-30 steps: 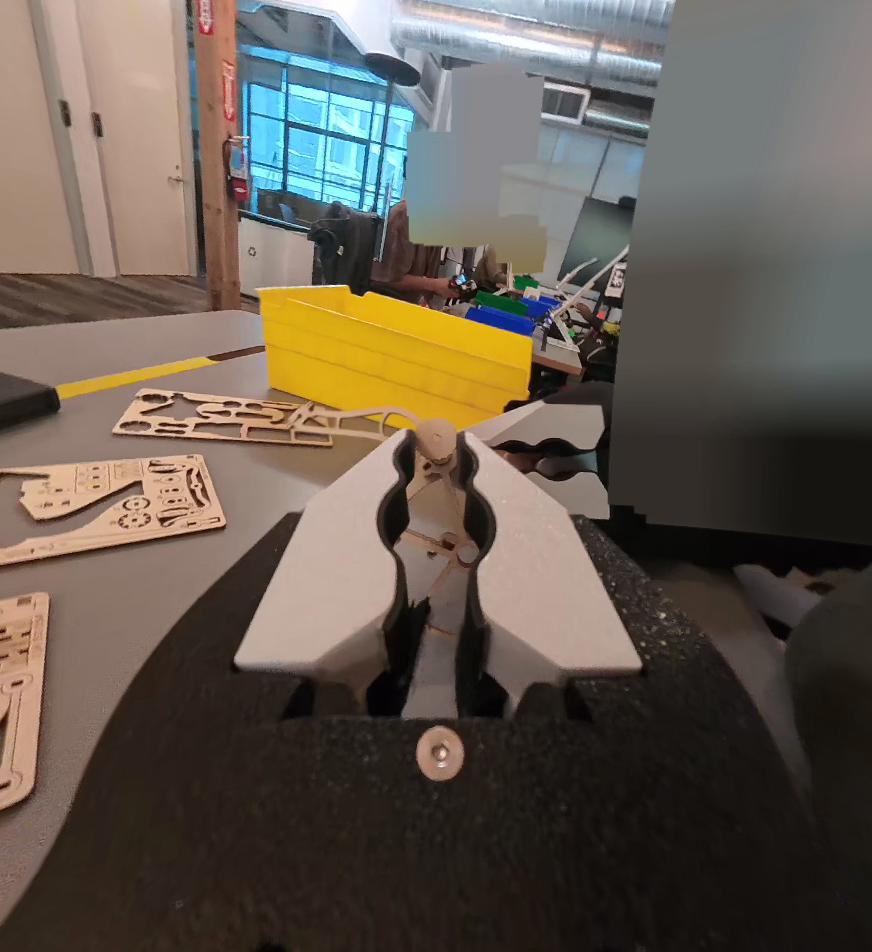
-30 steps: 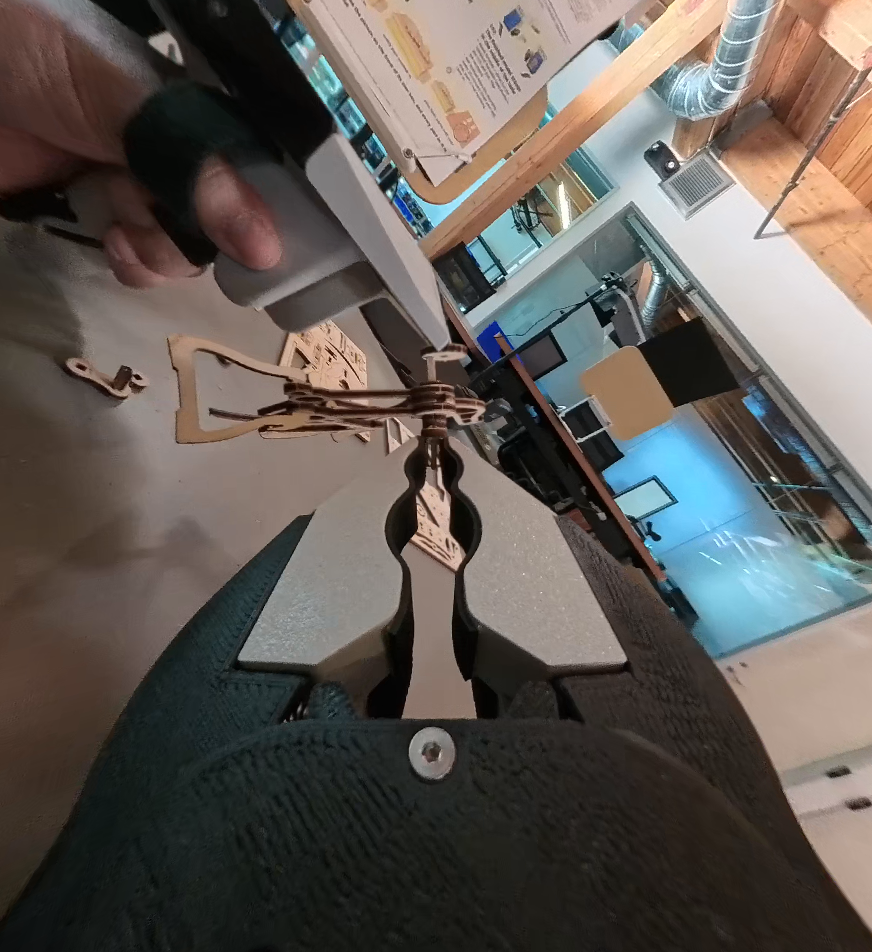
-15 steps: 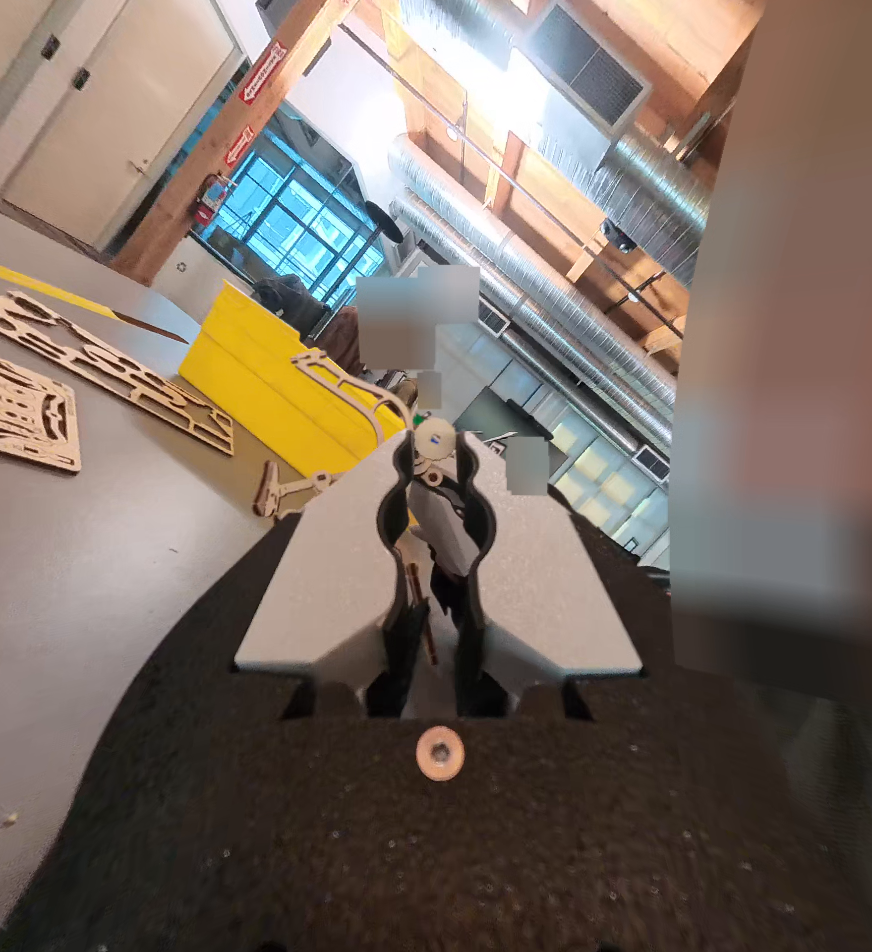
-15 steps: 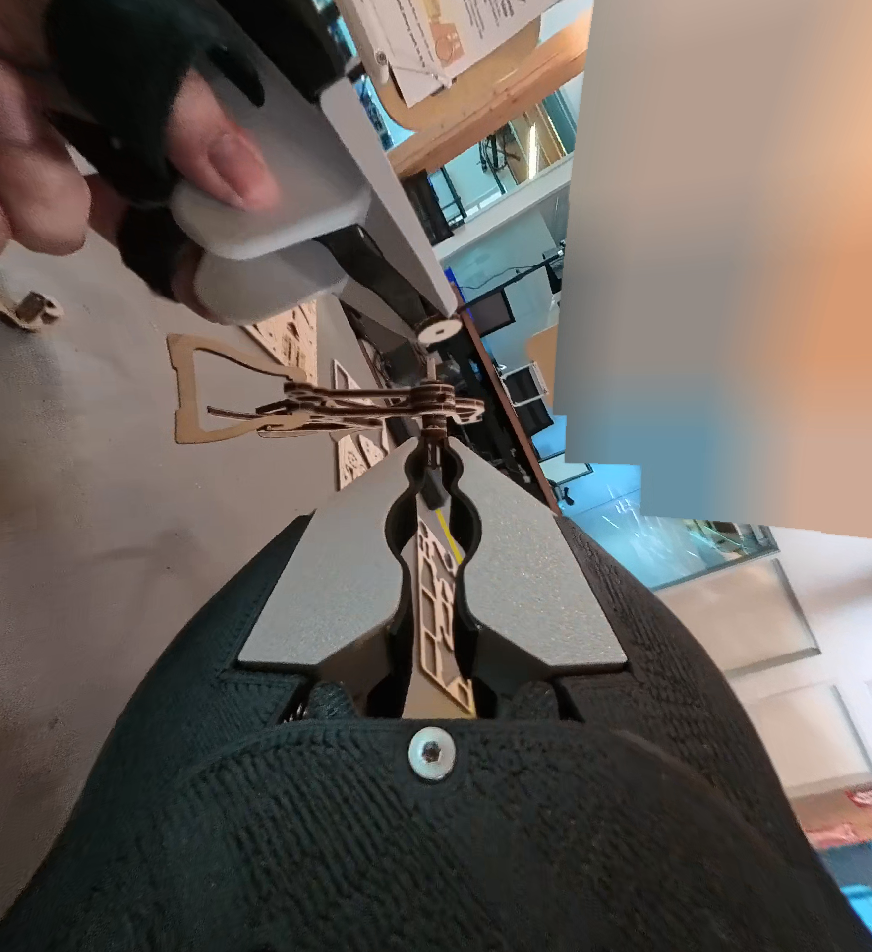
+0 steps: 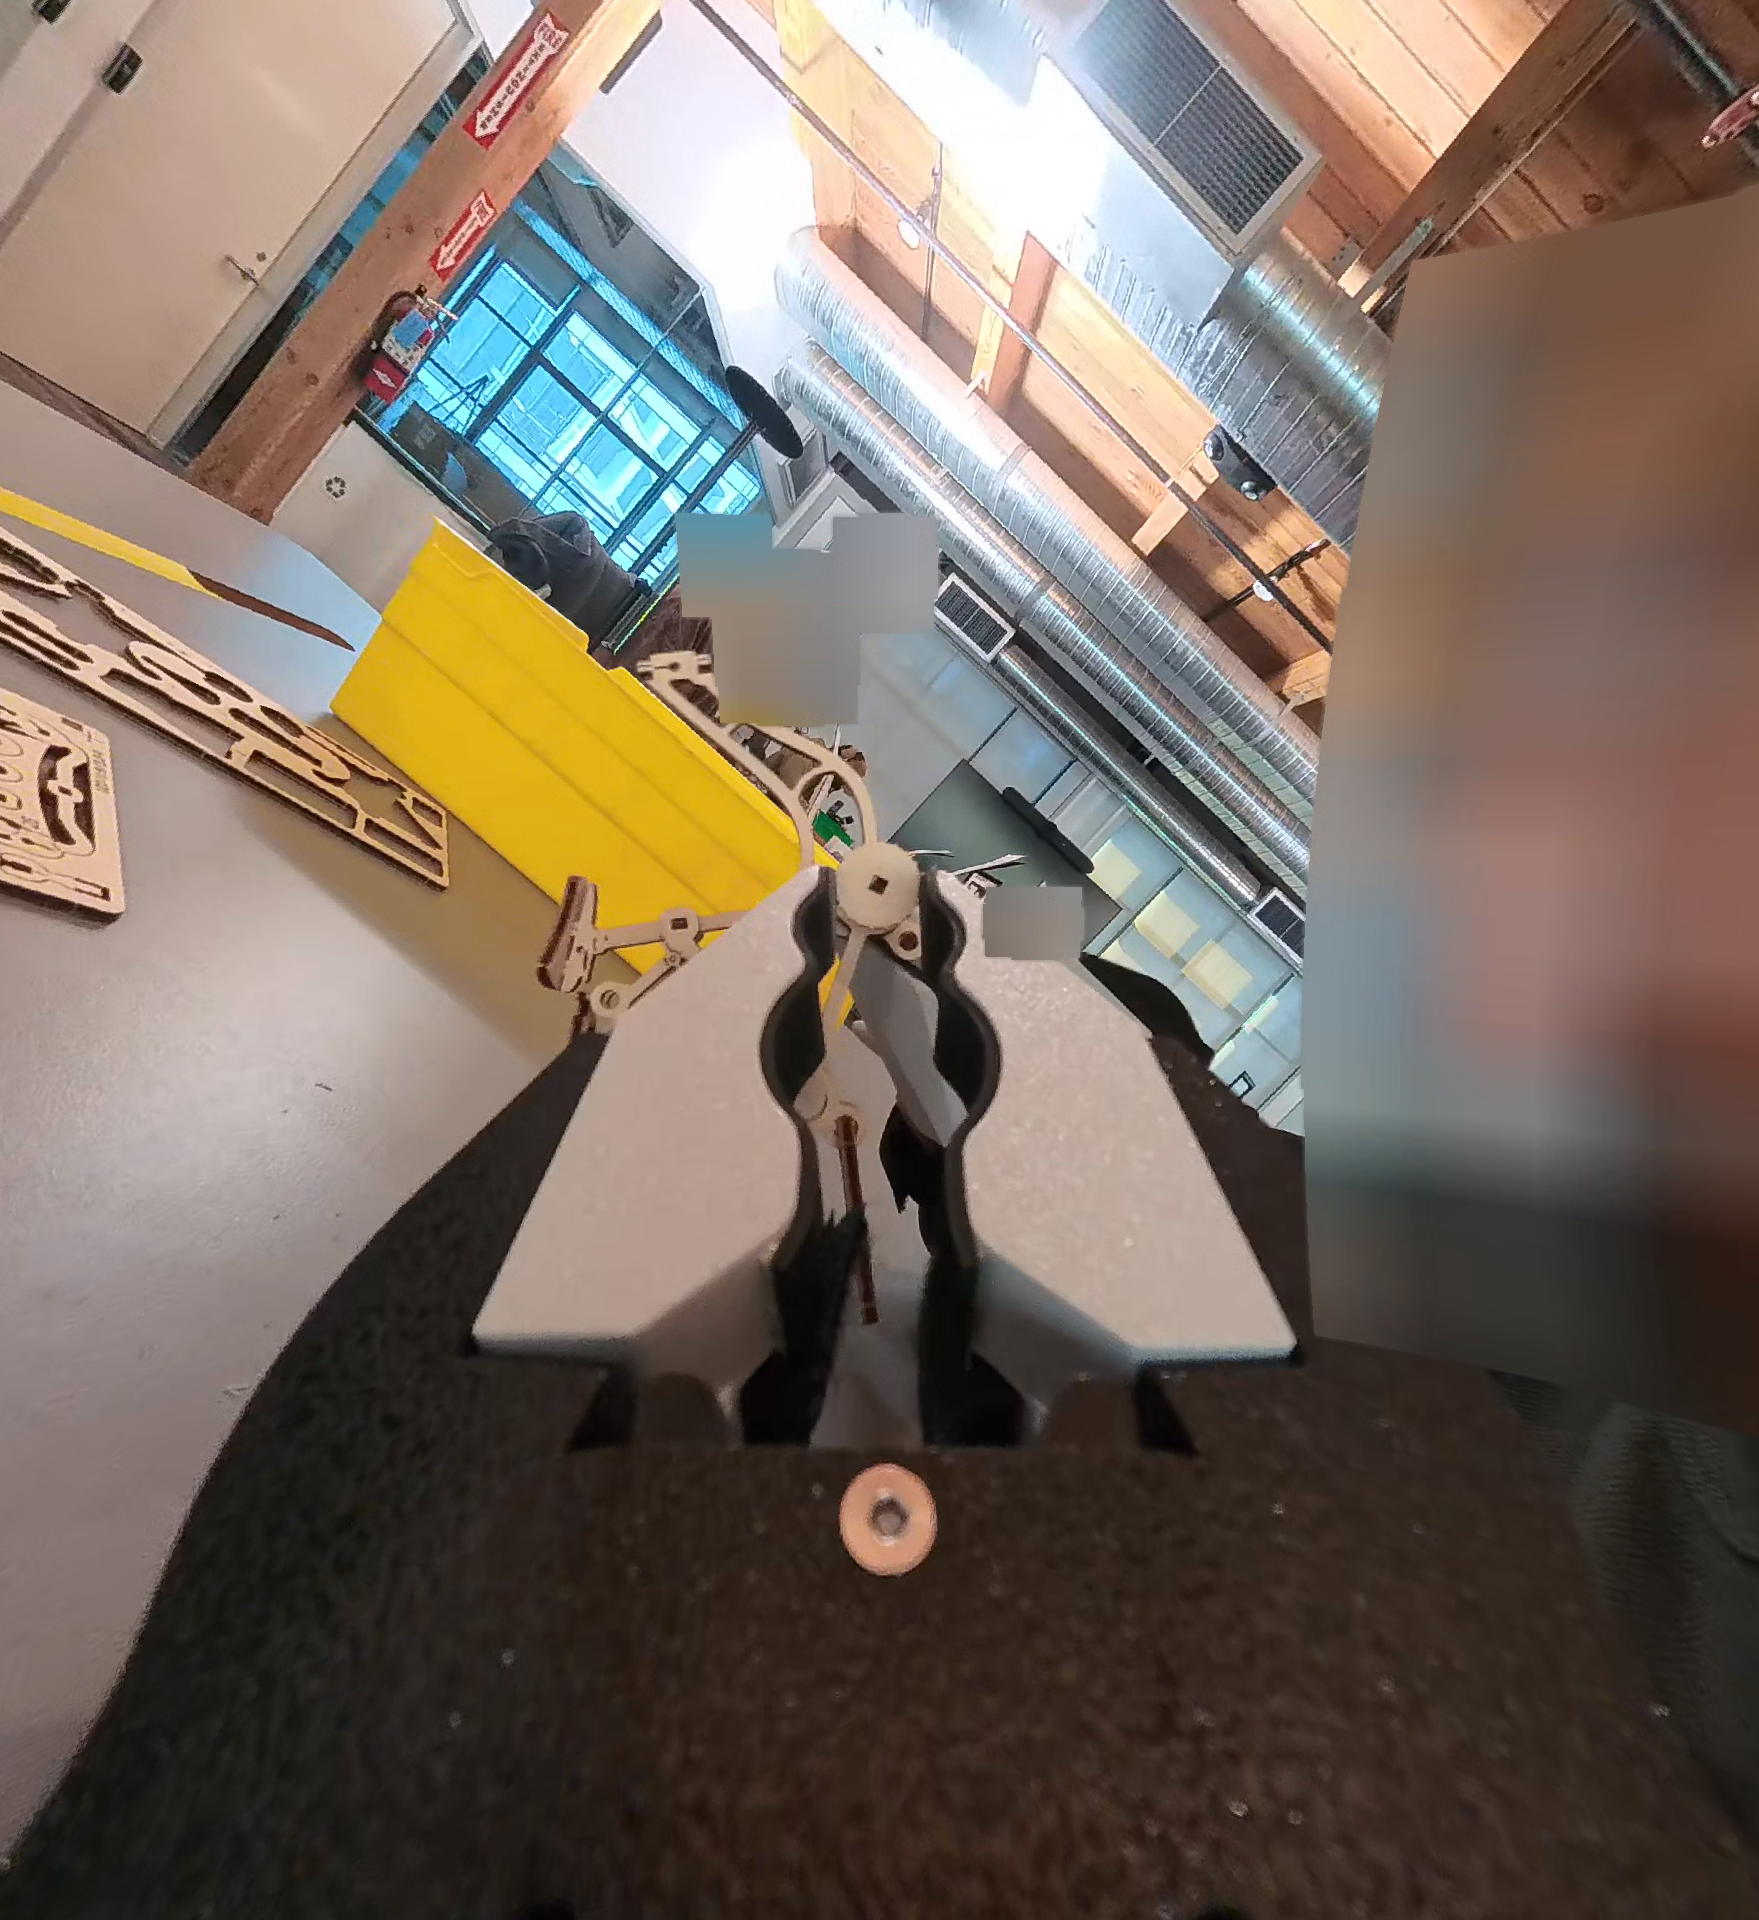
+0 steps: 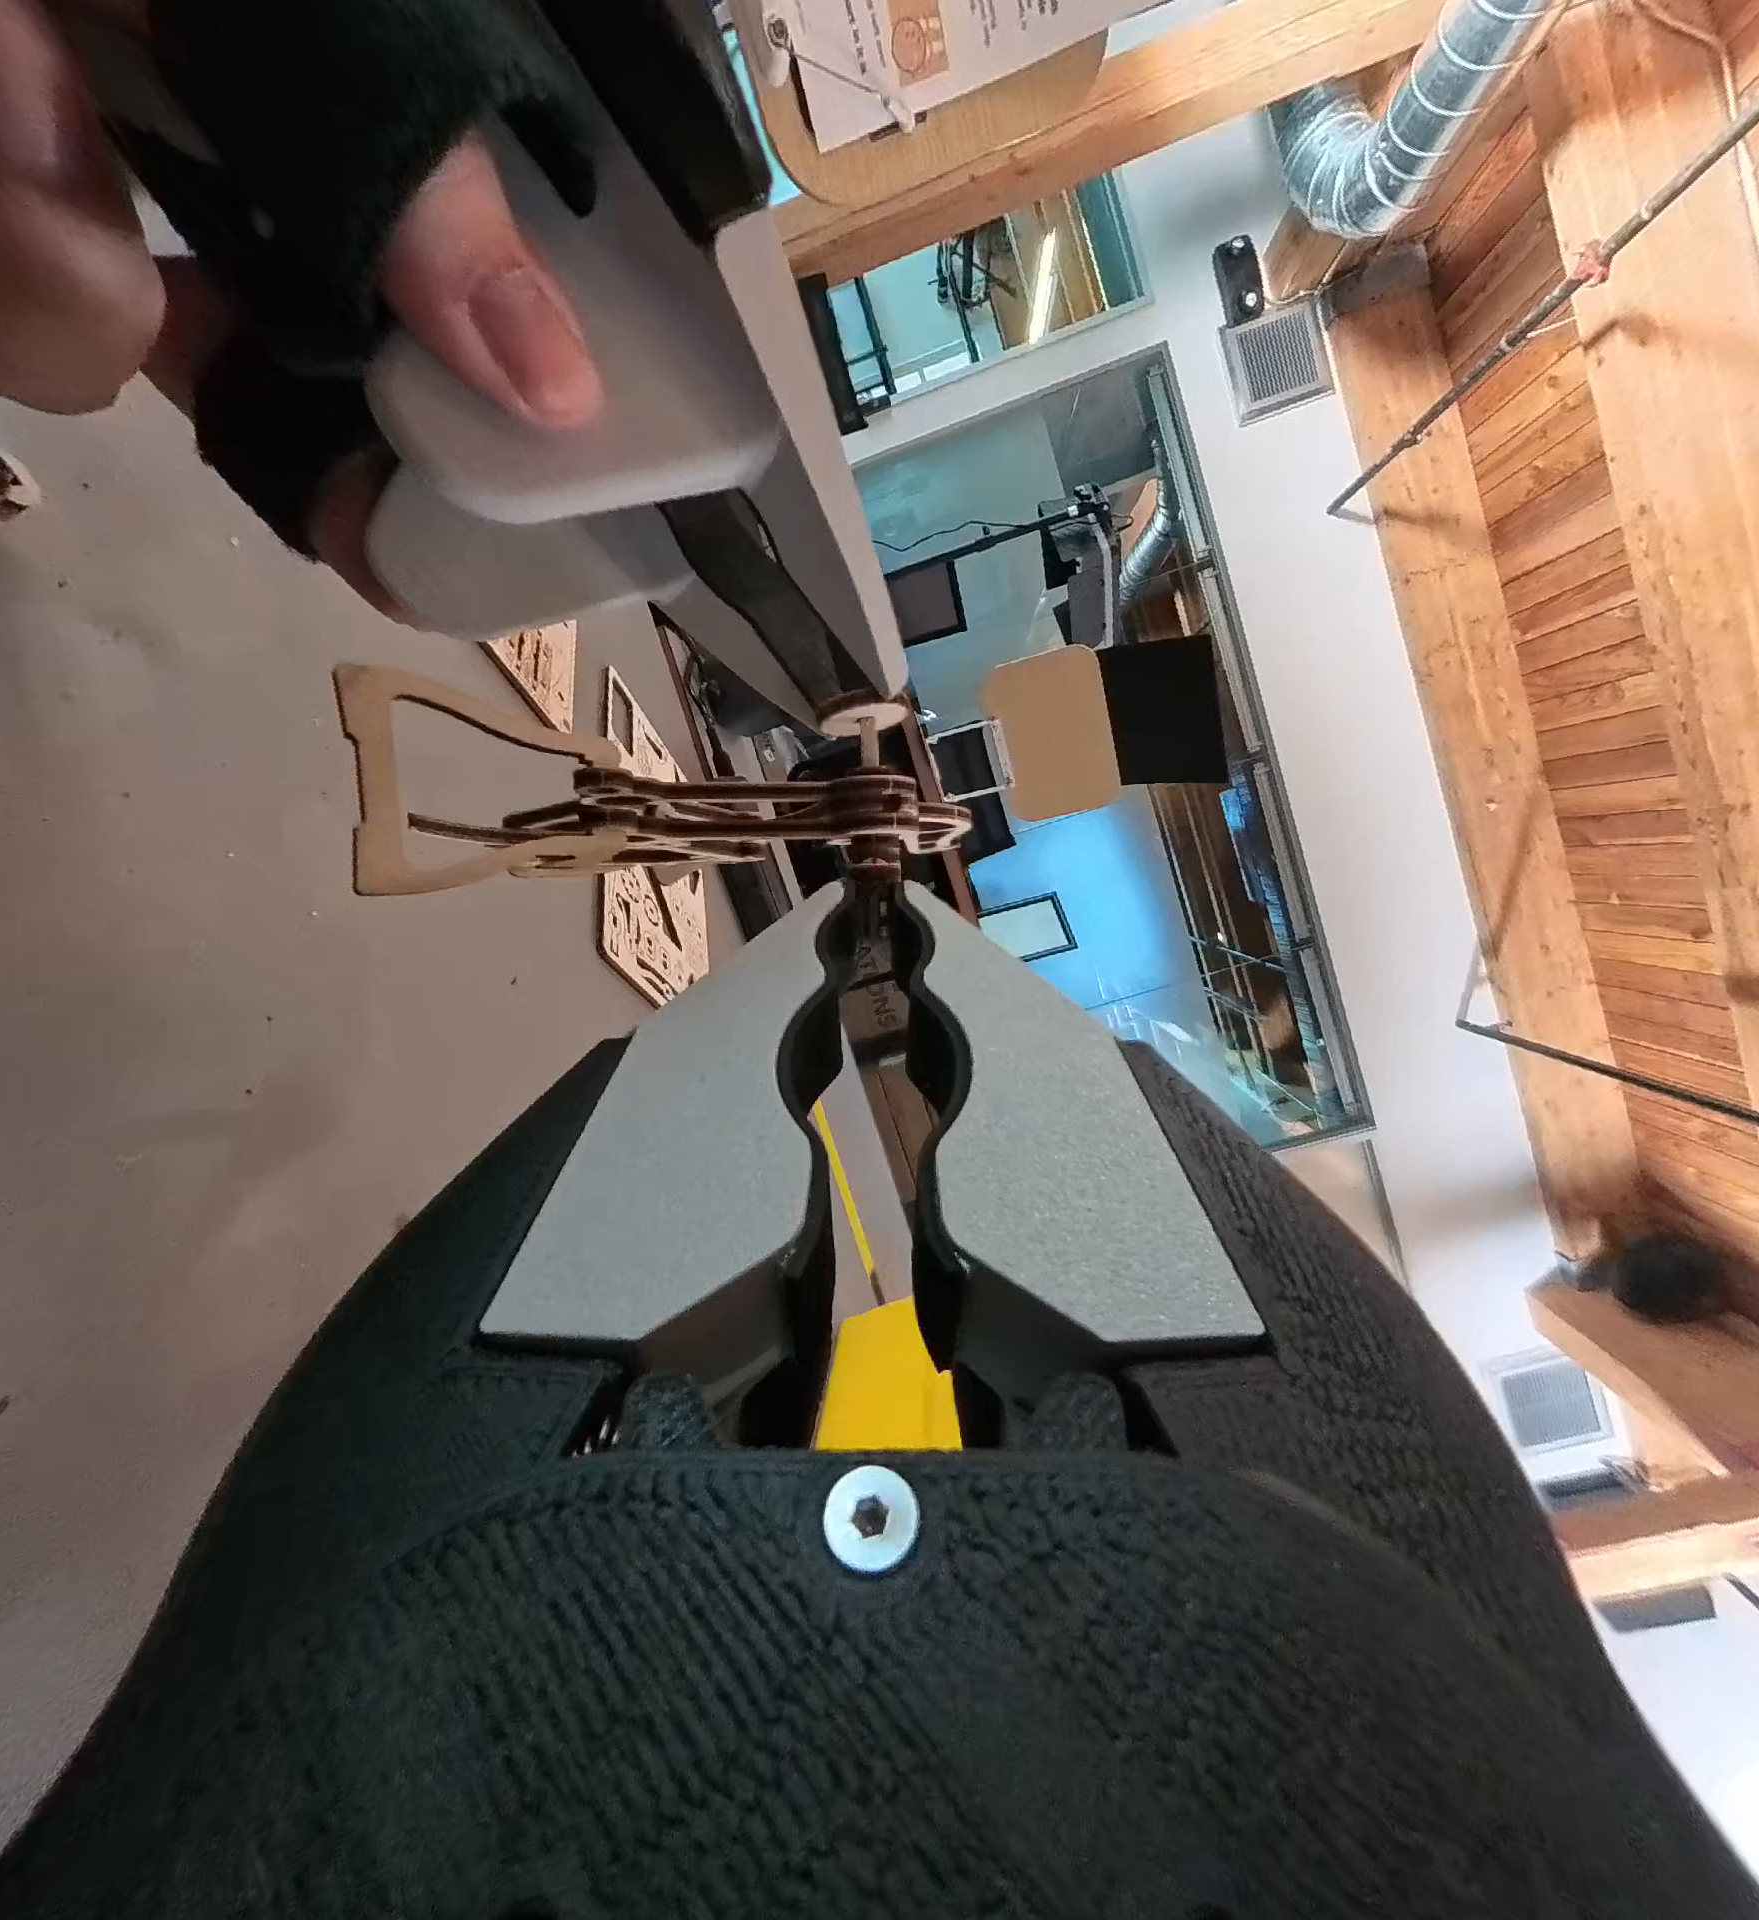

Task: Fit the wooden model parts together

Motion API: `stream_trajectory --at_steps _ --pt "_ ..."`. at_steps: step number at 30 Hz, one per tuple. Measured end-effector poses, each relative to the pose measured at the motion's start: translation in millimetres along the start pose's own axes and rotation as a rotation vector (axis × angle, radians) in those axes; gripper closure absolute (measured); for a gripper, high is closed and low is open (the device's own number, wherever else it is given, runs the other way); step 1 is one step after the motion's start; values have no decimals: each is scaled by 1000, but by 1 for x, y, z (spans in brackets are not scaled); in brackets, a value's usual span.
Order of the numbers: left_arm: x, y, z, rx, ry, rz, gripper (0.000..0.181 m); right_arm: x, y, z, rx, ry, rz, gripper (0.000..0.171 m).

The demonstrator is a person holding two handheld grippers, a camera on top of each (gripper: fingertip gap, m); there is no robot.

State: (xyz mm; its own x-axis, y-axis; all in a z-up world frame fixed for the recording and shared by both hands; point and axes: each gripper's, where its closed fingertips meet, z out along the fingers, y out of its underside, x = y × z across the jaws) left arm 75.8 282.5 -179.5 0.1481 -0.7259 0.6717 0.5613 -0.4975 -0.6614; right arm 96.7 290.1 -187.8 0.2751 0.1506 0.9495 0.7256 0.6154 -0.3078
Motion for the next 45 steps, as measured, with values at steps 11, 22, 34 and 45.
stream_trajectory --at_steps 11,22,34,45 --pt "-7 3 1 -19 -45 -15 168 -4 3 1 -22 7 -69 168" --pt "-13 9 1 -75 -92 -5 168 -11 10 4 -32 -25 -82 168" --pt "-28 16 -1 -160 -183 26 168 -24 18 7 -61 -76 -76 169" --pt "-39 17 -4 -224 -163 -88 167 -31 18 9 -64 -103 -47 169"
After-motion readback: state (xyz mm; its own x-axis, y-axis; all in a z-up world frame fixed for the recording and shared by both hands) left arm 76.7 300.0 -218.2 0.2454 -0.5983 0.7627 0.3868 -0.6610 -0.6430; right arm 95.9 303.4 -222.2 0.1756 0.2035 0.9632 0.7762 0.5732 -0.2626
